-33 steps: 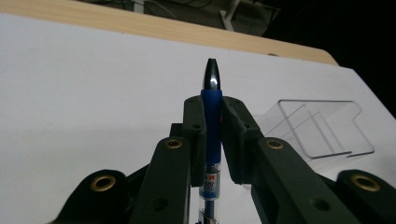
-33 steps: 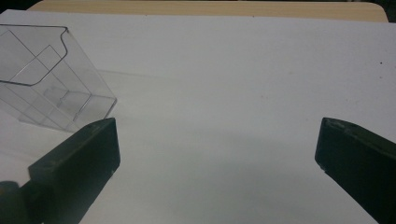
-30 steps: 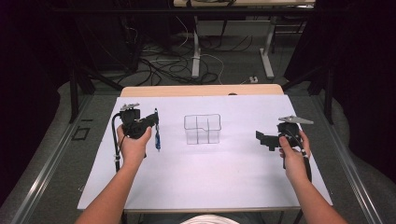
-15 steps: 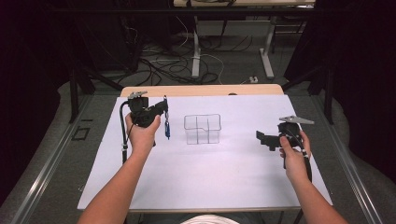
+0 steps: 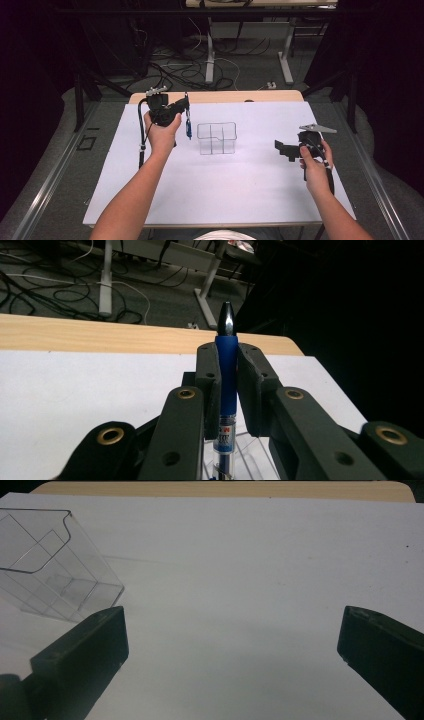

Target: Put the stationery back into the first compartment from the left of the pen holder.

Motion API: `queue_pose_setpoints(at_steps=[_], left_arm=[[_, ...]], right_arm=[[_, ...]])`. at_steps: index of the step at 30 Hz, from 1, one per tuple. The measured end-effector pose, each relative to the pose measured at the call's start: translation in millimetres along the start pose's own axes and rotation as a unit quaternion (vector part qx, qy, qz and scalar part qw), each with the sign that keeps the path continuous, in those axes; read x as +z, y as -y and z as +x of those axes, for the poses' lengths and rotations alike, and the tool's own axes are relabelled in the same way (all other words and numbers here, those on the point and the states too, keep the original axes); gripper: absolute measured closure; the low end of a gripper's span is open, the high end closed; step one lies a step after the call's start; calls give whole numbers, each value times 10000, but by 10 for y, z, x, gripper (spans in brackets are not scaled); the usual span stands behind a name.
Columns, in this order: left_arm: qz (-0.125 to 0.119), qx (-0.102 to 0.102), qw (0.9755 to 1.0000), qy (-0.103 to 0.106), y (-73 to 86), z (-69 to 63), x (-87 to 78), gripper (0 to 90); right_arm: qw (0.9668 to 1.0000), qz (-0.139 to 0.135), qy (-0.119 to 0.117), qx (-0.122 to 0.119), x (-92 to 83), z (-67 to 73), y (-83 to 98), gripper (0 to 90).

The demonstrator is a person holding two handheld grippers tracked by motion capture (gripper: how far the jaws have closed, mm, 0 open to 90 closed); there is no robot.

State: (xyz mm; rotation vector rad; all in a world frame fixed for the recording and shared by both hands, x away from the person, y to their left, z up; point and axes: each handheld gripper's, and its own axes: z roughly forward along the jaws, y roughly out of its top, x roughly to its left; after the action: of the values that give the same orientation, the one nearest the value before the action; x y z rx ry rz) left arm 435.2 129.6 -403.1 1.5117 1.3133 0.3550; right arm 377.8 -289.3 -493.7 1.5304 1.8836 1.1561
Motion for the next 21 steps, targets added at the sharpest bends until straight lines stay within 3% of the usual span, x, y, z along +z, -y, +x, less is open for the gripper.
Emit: queue_pose_setpoints(at_steps=[7, 21], left_arm=[[-14, 141, 9999, -2, -33, -53, 109, 801], [-21, 62, 10000, 30, -12, -90, 291, 801]], right_arm=[[10000, -14, -20, -15, 1, -9, 2, 0], [10000, -7, -34, 0, 5, -8, 3, 0]])
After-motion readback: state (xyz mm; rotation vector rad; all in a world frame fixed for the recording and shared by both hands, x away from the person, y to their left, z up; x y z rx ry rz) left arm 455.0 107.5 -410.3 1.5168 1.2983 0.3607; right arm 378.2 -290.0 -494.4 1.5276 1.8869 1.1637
